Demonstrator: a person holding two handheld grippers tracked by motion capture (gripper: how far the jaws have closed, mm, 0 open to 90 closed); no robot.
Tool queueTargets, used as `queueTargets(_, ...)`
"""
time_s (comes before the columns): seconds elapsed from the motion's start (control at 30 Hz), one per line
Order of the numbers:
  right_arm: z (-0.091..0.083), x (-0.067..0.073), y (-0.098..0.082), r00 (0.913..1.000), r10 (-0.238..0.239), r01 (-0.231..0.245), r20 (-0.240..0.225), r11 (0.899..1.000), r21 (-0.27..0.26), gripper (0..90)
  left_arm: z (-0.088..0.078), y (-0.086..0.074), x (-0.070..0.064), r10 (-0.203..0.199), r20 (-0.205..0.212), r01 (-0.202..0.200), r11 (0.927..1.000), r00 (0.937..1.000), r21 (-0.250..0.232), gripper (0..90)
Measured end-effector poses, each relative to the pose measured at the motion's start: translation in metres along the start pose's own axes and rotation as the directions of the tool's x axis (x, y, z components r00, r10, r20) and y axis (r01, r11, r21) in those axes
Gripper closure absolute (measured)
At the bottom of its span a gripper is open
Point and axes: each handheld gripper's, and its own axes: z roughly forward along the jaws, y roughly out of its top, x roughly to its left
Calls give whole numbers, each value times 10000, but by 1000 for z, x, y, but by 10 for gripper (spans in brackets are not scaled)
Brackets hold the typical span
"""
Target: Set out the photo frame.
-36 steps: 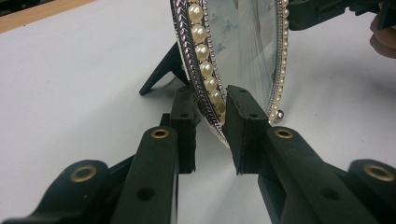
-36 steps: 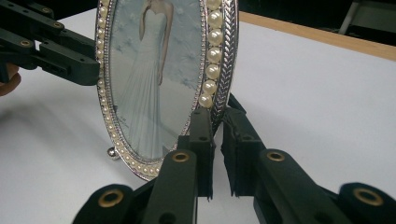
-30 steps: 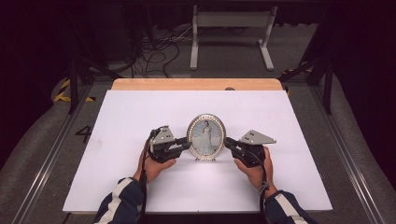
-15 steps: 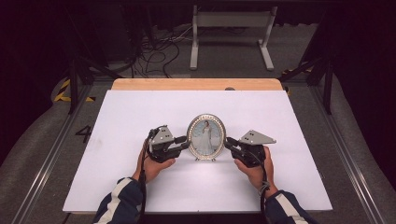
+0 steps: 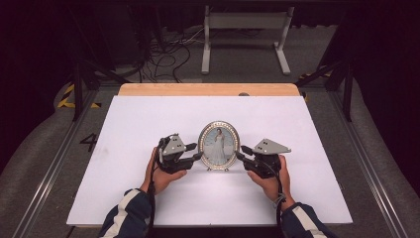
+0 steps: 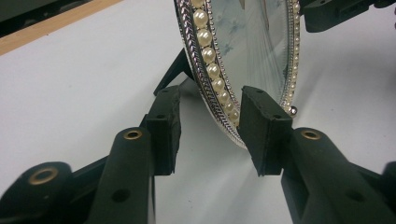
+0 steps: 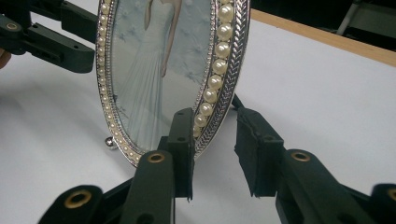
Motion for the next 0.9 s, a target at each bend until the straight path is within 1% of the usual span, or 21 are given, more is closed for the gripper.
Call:
queueTargets(0.17,0,0,0,10000,-4,4,1,10000,92,610,0,0,-1,40,-60,-40,10000,10000,66,505)
queueTargets(0.23,1,0,0,10000,-2,3,-63,9999,103,566,0,0,-1,33,-215,-32,10000,9998,36,468)
queueTargets(0.3,1,0,0,10000,11,-10,-57,9998,177,524,-1,1,-2,36,-249,-37,10000,9997,-32,426)
queueTargets(0.4,3,0,0,10000,62,-61,-71,9997,244,470,1,1,-3,37,-469,-28,9998,9989,178,337)
queueTargets(0.43,3,0,-1,9999,88,-86,-71,9996,273,450,1,1,-3,-13,-487,23,9998,9988,198,308)
queueTargets(0.47,3,0,-1,9999,88,-86,-71,9996,273,450,1,1,-3,-13,-487,23,9998,9988,198,284)
queueTargets(0.5,3,-1,-1,9999,92,-90,-65,9995,290,434,2,1,-3,-67,-552,80,9997,9985,236,284)
queueTargets(0.57,4,-1,-1,10000,89,-88,-18,9992,379,390,3,1,-2,-136,-639,154,9995,9979,271,240)
queueTargets(0.67,6,-1,-1,10000,94,-92,-34,9990,443,329,4,1,-2,-95,-756,126,9991,9971,409,202)
queueTargets(0.7,7,-1,-1,10000,78,-75,-51,9989,469,298,4,0,-2,-115,-758,148,9989,9971,434,189)
queueTargets(0.73,7,0,-1,10000,33,-35,43,9987,507,263,5,0,-1,-126,-739,159,9989,9972,449,179)
queueTargets(0.83,10,0,-2,10000,-89,86,36,9981,617,201,6,-1,0,-114,-597,145,9985,9982,523,136)
queueTargets(0.9,11,0,-3,9998,-194,193,-2,9971,743,176,7,-2,1,-190,-532,221,9981,9984,580,108)
